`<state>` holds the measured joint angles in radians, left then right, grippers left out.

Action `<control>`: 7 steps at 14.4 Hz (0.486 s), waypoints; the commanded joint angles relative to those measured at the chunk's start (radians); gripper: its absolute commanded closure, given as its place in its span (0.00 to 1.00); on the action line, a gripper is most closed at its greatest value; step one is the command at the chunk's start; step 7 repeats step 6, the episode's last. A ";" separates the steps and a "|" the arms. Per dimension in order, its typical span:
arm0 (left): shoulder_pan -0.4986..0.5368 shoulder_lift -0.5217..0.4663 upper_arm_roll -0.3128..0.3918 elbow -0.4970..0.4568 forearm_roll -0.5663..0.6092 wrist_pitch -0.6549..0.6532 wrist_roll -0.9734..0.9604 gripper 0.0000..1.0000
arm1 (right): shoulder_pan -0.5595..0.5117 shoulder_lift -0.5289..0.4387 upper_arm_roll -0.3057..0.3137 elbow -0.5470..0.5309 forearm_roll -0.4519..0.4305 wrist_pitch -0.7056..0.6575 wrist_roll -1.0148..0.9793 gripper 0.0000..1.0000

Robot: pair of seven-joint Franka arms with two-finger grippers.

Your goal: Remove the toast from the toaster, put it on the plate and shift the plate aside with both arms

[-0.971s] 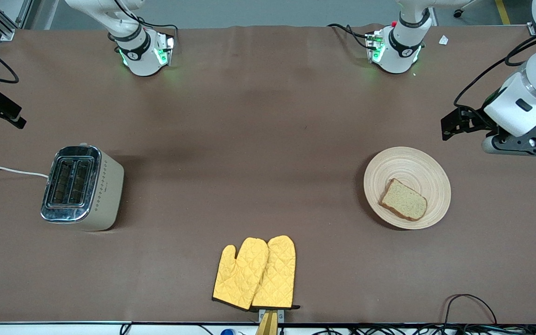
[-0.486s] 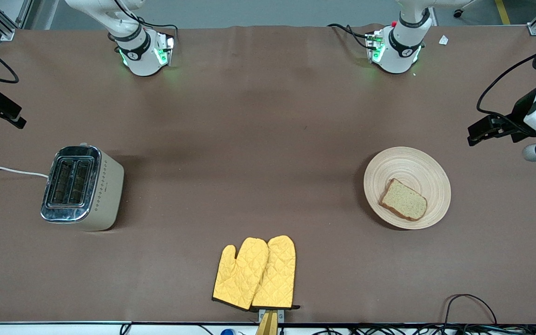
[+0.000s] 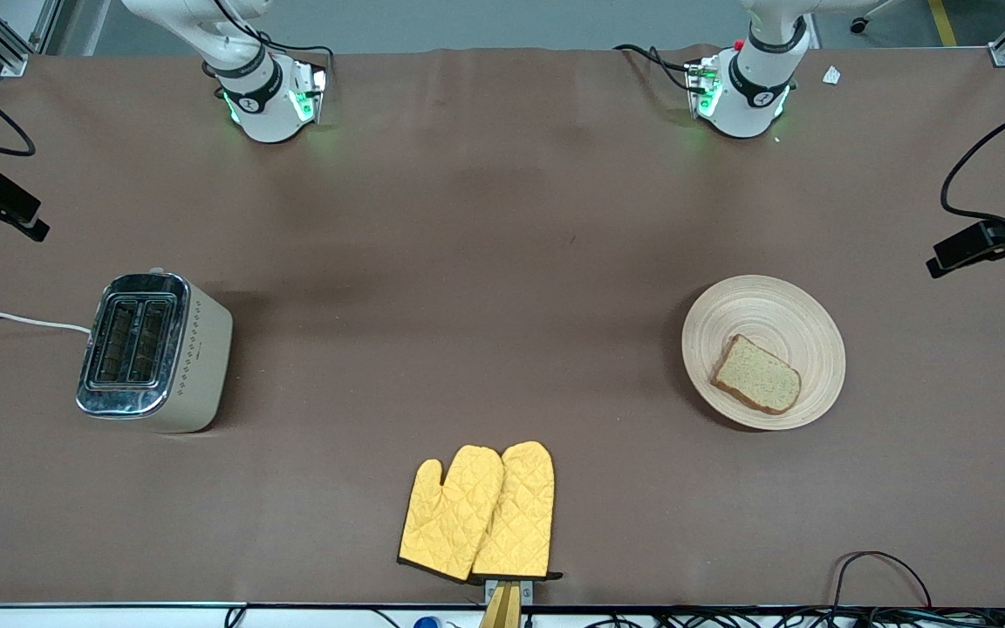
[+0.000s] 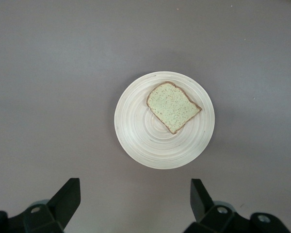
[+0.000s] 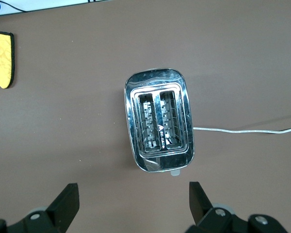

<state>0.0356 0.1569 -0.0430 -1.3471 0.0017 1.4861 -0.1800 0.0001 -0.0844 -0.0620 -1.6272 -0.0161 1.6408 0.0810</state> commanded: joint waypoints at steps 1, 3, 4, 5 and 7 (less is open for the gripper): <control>-0.006 -0.020 0.003 0.006 -0.006 -0.020 0.007 0.00 | 0.003 0.006 -0.002 0.013 0.008 -0.006 -0.010 0.00; -0.008 -0.031 0.003 0.006 -0.008 -0.021 0.042 0.00 | 0.003 0.006 -0.002 0.013 0.008 -0.006 -0.010 0.00; -0.010 -0.031 0.002 0.006 -0.006 -0.021 0.048 0.00 | 0.003 0.006 -0.002 0.013 0.008 -0.006 -0.010 0.00; -0.011 -0.031 0.002 0.006 -0.006 -0.021 0.057 0.00 | 0.003 0.006 -0.002 0.013 0.008 -0.006 -0.010 0.00; -0.019 -0.031 0.003 0.006 -0.006 -0.021 0.059 0.00 | 0.003 0.006 -0.002 0.013 0.008 -0.006 -0.010 0.00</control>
